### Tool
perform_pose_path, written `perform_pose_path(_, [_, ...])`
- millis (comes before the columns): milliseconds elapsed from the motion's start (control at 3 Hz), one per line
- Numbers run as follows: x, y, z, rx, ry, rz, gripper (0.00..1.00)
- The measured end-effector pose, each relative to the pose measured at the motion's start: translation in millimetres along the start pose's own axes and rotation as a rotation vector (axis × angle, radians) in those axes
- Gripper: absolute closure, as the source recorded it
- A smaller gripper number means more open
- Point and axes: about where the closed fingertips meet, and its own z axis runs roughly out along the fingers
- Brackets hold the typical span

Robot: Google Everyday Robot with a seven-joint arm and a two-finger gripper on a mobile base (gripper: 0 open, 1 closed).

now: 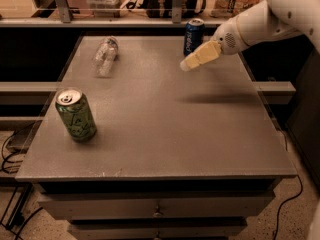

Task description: Move pepsi can near green can

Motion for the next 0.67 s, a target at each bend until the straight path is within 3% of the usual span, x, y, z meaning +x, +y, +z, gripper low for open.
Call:
perform_pose_path(333, [-15.6,-25.2,24.6,0.021,-0.031,0.044,0.0])
perform_pose_path(667, [-32.8,-53.0,34.9,0.08,-0.061,0.063,0.0])
